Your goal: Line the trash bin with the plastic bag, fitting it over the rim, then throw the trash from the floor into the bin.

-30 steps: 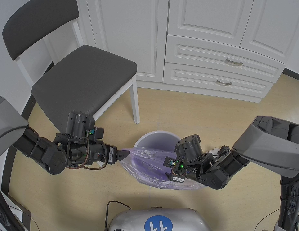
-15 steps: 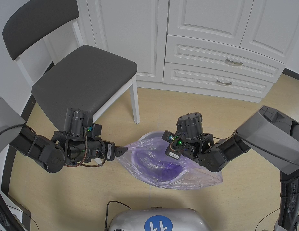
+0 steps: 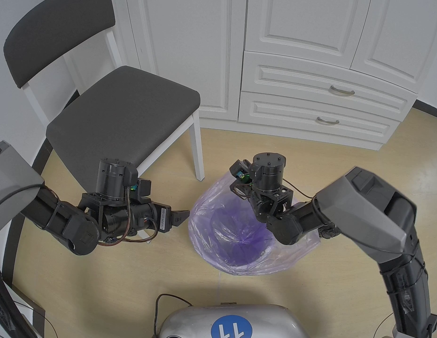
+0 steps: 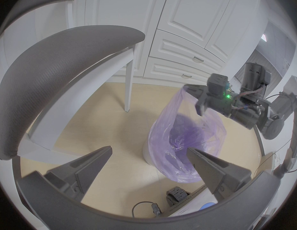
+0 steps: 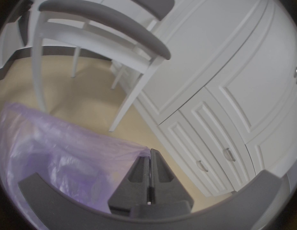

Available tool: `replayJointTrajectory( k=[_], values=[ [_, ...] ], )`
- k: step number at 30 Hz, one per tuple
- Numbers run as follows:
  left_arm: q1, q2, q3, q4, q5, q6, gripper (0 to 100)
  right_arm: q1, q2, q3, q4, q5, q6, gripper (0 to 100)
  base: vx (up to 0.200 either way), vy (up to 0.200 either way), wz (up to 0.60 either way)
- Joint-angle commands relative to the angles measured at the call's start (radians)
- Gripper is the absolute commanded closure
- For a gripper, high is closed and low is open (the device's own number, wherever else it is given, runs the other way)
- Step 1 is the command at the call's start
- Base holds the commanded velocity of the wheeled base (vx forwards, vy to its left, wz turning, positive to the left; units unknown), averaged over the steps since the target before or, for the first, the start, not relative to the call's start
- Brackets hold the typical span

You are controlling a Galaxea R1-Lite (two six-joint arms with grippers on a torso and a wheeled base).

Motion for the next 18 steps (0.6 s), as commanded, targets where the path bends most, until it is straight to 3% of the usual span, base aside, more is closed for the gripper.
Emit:
replayJointTrajectory(
  k=[1,6,15,16,18],
  values=[
    [-0.002,0.019,0.004,-0.014,-0.001,-0.002,0,0.001,0.229,-0.223,-0.145,-0.068,-0.005,100,0.000,0.000,0.00],
    [-0.002,0.019,0.004,-0.014,-0.001,-0.002,0,0.007,0.312,-0.409,-0.177,-0.084,-0.012,100,0.000,0.000,0.00],
    [-0.002,0.019,0.004,-0.014,-0.001,-0.002,0,0.048,0.232,-0.331,-0.176,-0.087,-0.014,100,0.000,0.000,0.00],
    [-0.002,0.017,0.004,-0.014,-0.001,-0.002,0,0.050,0.208,-0.289,-0.176,-0.085,-0.014,0,0.000,0.000,0.00],
    [-0.002,0.014,0.005,-0.014,-0.001,-0.002,0,0.054,0.131,-0.159,-0.174,-0.085,-0.014,0,0.000,0.000,0.00]
  ],
)
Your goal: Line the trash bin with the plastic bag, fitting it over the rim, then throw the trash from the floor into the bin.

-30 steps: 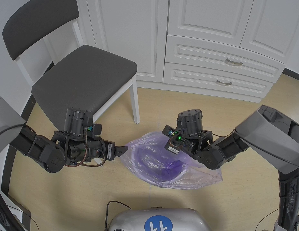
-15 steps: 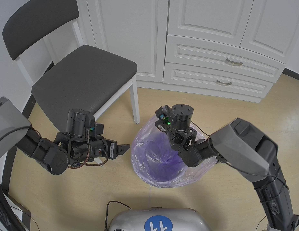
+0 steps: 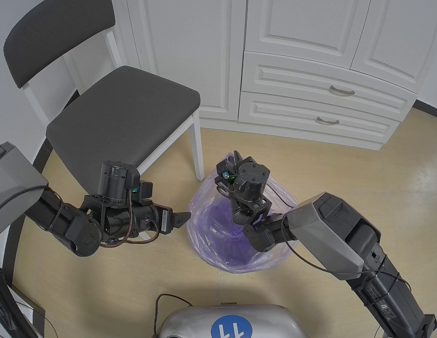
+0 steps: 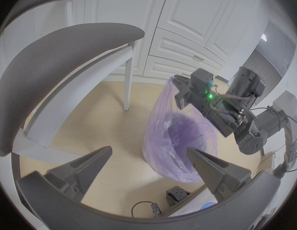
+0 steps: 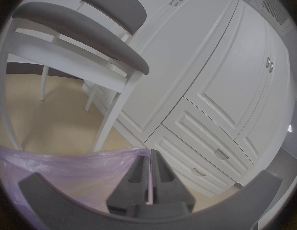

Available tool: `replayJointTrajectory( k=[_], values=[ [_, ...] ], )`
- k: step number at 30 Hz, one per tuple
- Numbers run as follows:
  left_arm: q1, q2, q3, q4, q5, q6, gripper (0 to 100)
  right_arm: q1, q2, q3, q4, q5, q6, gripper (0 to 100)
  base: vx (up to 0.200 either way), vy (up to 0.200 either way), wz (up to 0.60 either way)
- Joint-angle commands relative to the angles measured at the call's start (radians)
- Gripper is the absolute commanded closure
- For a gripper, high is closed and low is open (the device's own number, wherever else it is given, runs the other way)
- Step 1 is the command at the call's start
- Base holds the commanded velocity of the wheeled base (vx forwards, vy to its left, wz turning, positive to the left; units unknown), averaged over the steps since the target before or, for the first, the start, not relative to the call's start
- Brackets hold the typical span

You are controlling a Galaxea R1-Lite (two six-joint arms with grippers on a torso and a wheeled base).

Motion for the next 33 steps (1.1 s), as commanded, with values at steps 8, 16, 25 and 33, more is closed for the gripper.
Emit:
replayJointTrajectory(
  k=[8,16,25,33],
  values=[
    [-0.004,-0.007,0.005,0.000,0.000,0.000,0,0.038,-0.410,0.532,0.134,0.005,0.064,0,0.000,0.000,0.00],
    [-0.012,-0.010,0.009,0.000,0.000,0.000,0,0.032,-0.631,0.485,0.774,0.015,0.377,0,0.000,0.000,0.00],
    [-0.040,0.001,0.009,0.004,-0.001,-0.011,0,0.020,-0.712,0.273,1.469,0.268,0.973,0,0.000,0.000,0.00],
    [-0.047,0.031,-0.006,0.007,0.006,-0.011,0,-0.058,-0.830,0.613,1.202,0.291,1.085,0,0.000,0.000,0.00]
  ],
)
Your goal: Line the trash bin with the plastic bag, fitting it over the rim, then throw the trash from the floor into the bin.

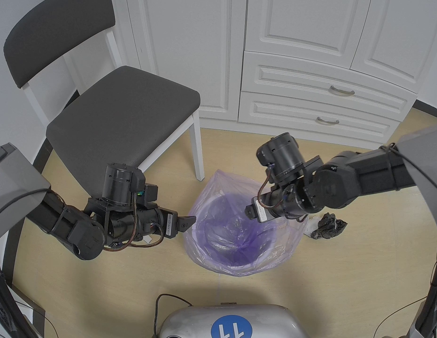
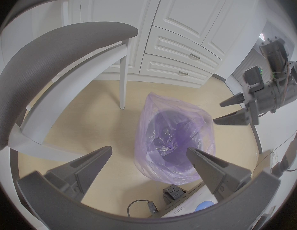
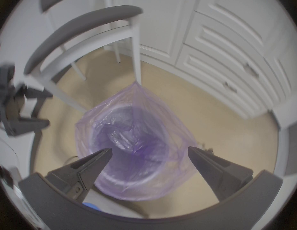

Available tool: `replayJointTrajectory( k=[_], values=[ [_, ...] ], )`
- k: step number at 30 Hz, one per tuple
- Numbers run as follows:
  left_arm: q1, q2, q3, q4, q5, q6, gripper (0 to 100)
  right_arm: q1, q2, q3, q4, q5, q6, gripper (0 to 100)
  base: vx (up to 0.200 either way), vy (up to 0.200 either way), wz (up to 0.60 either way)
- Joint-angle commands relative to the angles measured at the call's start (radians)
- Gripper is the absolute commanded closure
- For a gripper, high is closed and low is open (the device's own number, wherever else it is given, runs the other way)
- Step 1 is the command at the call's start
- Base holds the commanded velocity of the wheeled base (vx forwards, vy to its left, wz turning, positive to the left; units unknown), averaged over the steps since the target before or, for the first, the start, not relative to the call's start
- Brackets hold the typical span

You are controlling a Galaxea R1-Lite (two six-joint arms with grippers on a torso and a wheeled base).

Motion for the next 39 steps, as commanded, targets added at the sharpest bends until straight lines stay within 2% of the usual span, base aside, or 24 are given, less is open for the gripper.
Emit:
replayJointTrajectory(
  k=[1,3,4,5,8,9,10,12,14,17,20,23,29,36,39],
  values=[
    [-0.015,0.028,-0.011,0.004,0.014,-0.003,0,-0.089,-0.186,0.233,-0.147,0.095,0.112,0,0.000,0.000,0.00],
    [-0.015,0.024,-0.008,0.001,0.034,-0.005,0,-0.112,-0.191,0.291,-0.254,0.120,0.105,0,0.000,0.000,0.00],
    [-0.015,0.024,-0.008,0.001,0.034,-0.005,0,-0.112,-0.191,0.291,-0.254,0.120,0.105,0,0.000,0.000,0.00],
    [-0.015,0.023,-0.009,-0.001,0.066,-0.008,0,-0.140,-0.186,0.334,-0.317,0.127,0.063,0,0.000,0.000,0.00],
    [-0.017,0.028,-0.020,-0.005,0.112,-0.039,0,-0.201,-0.169,0.362,-0.337,0.129,-0.047,0,0.000,0.000,0.00],
    [-0.015,0.028,-0.023,-0.005,0.115,-0.042,0,-0.210,-0.166,0.365,-0.338,0.129,-0.056,0,0.000,0.000,0.00],
    [-0.015,0.023,-0.044,0.002,0.140,-0.063,0,-0.255,-0.149,0.376,-0.344,0.140,-0.112,0,0.000,0.000,0.00],
    [-0.015,0.024,-0.055,0.013,0.154,-0.088,0,-0.290,-0.128,0.371,-0.369,0.173,-0.149,0,0.000,0.000,0.00],
    [-0.023,0.034,-0.061,0.013,0.169,-0.103,0,-0.310,-0.114,0.383,-0.406,0.255,-0.168,0,0.000,0.000,0.00],
    [-0.052,0.060,-0.055,0.004,0.201,-0.146,0,-0.310,-0.080,0.379,-0.413,0.285,-0.170,0,0.000,0.000,0.00],
    [-0.072,0.089,-0.061,-0.004,0.263,-0.229,0,-0.310,-0.042,0.374,-0.417,0.282,-0.176,0,0.000,0.000,0.00],
    [-0.072,0.103,-0.049,-0.002,0.282,-0.256,0,-0.328,0.012,0.346,-0.418,0.284,-0.190,0,0.000,0.000,0.00],
    [-0.066,0.123,-0.049,-0.004,0.284,-0.263,0,-0.344,0.096,0.282,-0.418,0.275,-0.185,0,0.000,0.000,0.00],
    [-0.069,0.110,-0.047,-0.005,0.286,-0.263,0,-0.364,0.219,0.187,-0.482,0.200,-0.167,0,0.000,0.000,0.00],
    [-0.069,0.109,-0.047,-0.007,0.286,-0.263,0,-0.367,0.254,0.175,-0.513,0.189,-0.159,0,0.000,0.000,0.00]
  ],
)
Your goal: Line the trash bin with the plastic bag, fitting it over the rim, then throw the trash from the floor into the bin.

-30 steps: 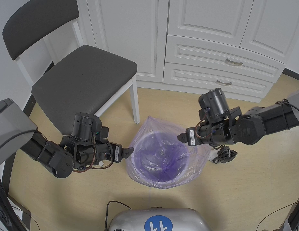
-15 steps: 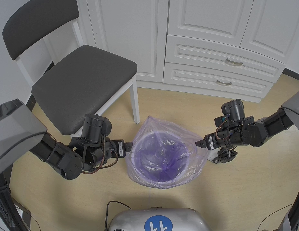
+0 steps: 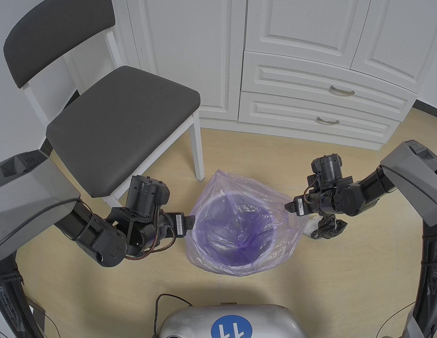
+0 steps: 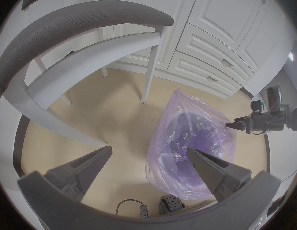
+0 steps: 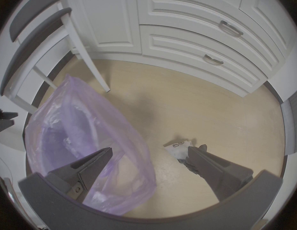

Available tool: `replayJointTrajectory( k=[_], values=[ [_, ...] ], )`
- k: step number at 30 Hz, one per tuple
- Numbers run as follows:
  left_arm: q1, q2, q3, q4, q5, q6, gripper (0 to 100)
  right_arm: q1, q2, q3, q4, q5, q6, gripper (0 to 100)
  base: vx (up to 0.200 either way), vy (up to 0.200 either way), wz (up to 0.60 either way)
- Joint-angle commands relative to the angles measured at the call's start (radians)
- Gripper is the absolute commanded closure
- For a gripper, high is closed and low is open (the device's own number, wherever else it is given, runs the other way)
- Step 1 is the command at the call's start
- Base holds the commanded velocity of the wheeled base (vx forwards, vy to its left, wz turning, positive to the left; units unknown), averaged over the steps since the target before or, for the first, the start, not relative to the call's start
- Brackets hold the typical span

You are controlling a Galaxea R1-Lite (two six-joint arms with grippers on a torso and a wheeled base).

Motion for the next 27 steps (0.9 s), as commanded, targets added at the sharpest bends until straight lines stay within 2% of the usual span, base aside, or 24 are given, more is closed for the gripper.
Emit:
replayJointTrajectory(
  k=[1,8,11,12,14,16,23,27],
  values=[
    [0.000,-0.001,0.000,-0.002,0.001,0.000,0,-0.008,0.100,-0.035,-0.028,-0.012,0.005,0,0.000,0.000,0.00],
    [0.000,-0.006,0.007,-0.035,0.001,0.000,0,-0.008,0.144,-0.101,-0.067,-0.086,0.020,0,0.000,0.000,0.00],
    [0.000,-0.006,0.007,-0.037,0.002,0.000,0,-0.006,0.212,-0.202,-0.157,-0.144,0.078,0,0.000,0.000,0.00],
    [0.000,-0.006,0.007,-0.037,0.002,0.000,0,-0.006,0.216,-0.209,-0.162,-0.152,0.080,0,0.000,0.000,0.00],
    [0.001,-0.006,0.006,-0.037,0.002,0.000,0,-0.019,0.255,-0.280,-0.174,-0.222,0.083,0,0.000,0.000,0.00],
    [0.001,-0.006,0.006,-0.037,0.002,0.000,0,-0.022,0.262,-0.312,-0.174,-0.248,0.086,0,0.000,0.000,0.00],
    [-0.002,0.008,0.004,-0.035,0.001,0.000,0,-0.005,0.246,-0.278,-0.170,-0.244,0.103,0,0.000,0.000,0.00],
    [-0.002,0.034,-0.009,-0.037,-0.002,0.001,0,0.014,0.198,-0.199,-0.163,-0.196,0.097,0,0.000,0.000,0.00]
  ],
)
